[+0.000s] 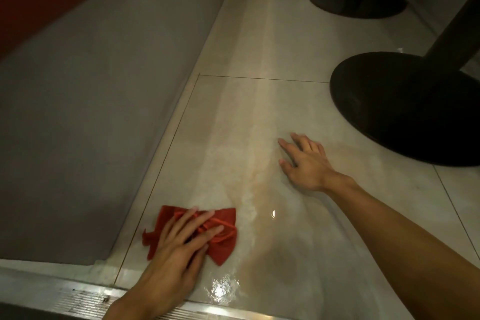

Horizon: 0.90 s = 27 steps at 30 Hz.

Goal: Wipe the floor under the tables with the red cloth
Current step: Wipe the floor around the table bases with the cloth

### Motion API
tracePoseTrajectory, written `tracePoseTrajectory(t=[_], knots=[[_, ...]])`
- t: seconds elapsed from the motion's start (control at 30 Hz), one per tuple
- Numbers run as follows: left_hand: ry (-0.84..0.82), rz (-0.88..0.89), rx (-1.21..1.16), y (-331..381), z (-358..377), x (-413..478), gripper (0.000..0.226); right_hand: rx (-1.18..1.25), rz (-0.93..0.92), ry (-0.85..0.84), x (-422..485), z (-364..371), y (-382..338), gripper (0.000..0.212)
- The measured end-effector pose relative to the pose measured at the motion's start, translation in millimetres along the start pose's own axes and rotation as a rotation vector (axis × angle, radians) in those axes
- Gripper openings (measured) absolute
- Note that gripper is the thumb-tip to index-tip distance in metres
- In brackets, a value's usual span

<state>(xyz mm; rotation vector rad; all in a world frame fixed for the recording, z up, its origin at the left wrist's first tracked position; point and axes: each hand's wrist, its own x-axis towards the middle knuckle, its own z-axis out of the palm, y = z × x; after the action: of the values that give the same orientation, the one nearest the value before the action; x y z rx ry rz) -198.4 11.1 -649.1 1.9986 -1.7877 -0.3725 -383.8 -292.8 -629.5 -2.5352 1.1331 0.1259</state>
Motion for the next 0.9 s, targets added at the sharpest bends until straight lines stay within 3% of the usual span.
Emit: tracePoseTrajectory(t=[0.63, 0.9], knots=[[0.023, -0.153, 0.025, -9, 4, 115, 0.047, 0.003, -0.001, -0.021, -1, 0, 2, 0.059], [-0.104, 0.123, -0.041, 3, 1, 34, 0.039, 0.012, -0.013, -0.037, -2, -3, 1, 0.06]])
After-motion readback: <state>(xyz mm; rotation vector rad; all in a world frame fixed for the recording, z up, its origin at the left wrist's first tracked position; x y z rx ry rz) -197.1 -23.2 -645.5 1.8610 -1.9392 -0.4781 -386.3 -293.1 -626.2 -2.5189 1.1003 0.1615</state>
